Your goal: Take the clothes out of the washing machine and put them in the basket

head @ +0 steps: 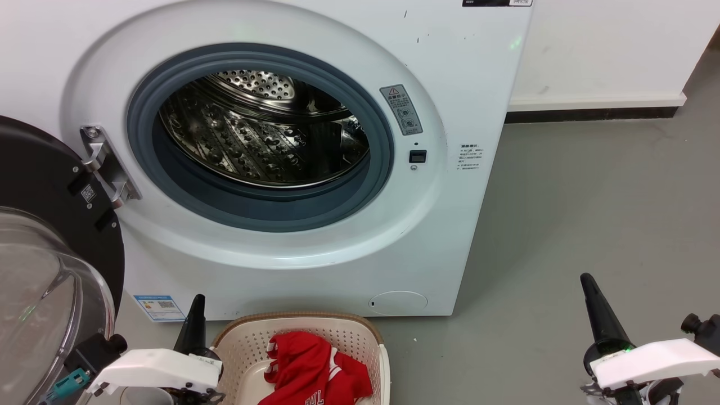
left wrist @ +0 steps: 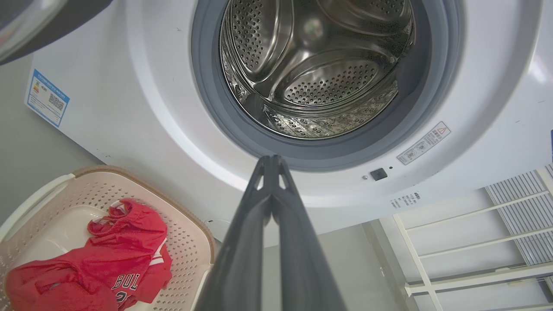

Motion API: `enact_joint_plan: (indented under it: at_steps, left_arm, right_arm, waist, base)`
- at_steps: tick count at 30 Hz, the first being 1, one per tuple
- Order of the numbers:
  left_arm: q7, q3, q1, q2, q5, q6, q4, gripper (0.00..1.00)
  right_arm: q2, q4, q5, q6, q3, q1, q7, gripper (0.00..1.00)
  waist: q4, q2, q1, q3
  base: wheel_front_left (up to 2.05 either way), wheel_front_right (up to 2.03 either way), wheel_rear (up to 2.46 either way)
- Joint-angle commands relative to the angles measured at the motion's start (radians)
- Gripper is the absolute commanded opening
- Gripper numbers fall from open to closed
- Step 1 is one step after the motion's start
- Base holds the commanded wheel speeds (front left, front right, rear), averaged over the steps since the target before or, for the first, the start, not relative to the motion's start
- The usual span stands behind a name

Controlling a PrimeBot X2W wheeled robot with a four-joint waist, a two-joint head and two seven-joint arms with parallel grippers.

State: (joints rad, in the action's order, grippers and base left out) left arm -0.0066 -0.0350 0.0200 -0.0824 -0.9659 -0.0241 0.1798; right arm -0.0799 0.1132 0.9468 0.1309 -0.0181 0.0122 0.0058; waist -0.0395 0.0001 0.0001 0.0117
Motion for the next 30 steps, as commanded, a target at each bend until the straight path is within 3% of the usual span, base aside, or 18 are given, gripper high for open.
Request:
enact_joint_plan:
  at_steps: [1, 30]
  left_arm:
    - [0.006, -0.007, 0.026, 0.001, -0.034, -0.009, -0.005, 0.0]
    - [0.061, -0.043, 0.059, 0.015, -0.321, -0.058, 0.028, 0.0]
  right_arm:
    - [-0.008, -0.001, 0.039, 0.0, -0.004, -0.03, 0.003, 0.0]
    - [-0.007, 0.06, 0.352, 0.0, -0.025, -0.074, 0.035, 0.0]
  waist:
    - [0.001, -0.0001, -0.0001, 0.0]
    - [0.016, -0.0001, -0.0001, -0.006]
  base:
    - [0.0, 0.0, 0.0]
    - [0.0, 0.0, 0.0]
